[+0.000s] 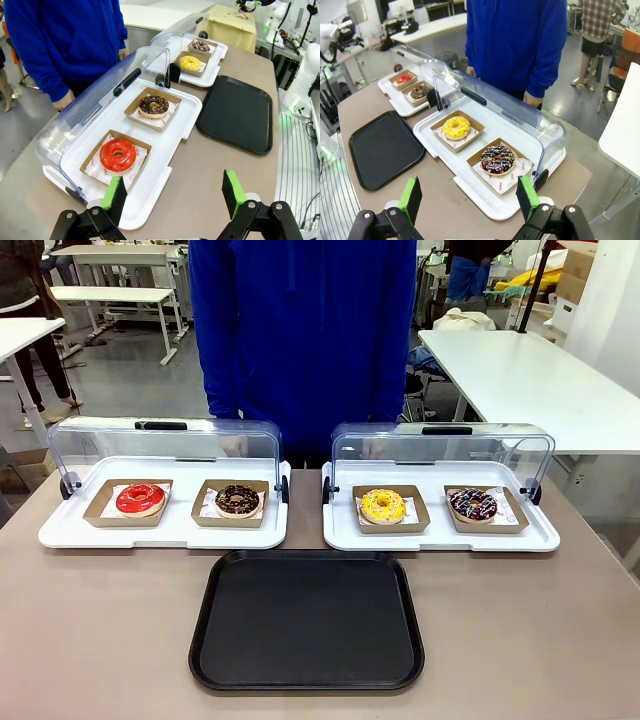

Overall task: Move the third donut from the left to the tray.
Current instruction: Pick up the Paper togo box containing the Donut indicated by the person and place it on the Handle tray.

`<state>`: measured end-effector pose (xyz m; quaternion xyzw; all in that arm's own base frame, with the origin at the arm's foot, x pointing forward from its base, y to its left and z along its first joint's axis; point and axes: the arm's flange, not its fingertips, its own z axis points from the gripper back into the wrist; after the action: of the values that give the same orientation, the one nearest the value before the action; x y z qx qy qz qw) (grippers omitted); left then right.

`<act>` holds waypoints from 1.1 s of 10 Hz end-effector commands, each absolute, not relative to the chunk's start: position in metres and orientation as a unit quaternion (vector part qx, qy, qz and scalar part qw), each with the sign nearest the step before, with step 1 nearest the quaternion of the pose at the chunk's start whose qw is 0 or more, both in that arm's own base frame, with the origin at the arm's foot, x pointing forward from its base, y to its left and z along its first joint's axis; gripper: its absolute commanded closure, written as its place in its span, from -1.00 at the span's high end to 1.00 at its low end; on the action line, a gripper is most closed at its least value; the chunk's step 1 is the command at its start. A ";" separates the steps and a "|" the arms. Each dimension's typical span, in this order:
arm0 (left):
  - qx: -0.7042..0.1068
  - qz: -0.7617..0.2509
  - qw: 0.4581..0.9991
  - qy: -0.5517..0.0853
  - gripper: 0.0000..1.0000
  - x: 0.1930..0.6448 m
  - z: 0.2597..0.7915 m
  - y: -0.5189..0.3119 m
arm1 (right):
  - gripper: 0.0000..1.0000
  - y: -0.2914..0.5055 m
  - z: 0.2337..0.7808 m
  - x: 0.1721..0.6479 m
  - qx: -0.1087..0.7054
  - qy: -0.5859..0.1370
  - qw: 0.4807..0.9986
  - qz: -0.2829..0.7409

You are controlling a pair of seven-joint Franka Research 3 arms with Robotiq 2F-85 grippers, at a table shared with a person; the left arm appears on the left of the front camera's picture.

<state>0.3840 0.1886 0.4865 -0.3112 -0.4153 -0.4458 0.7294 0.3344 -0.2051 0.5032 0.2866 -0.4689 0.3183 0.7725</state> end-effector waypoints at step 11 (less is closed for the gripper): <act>-0.313 -0.450 0.724 -0.419 1.00 0.384 0.489 0.189 | 1.00 -0.207 0.506 0.338 0.284 -0.481 0.762 0.326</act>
<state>0.3839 0.1886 0.4865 -0.3112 -0.4153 -0.4458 0.7294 0.3343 -0.2052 0.5032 0.2865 -0.4690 0.3187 0.7723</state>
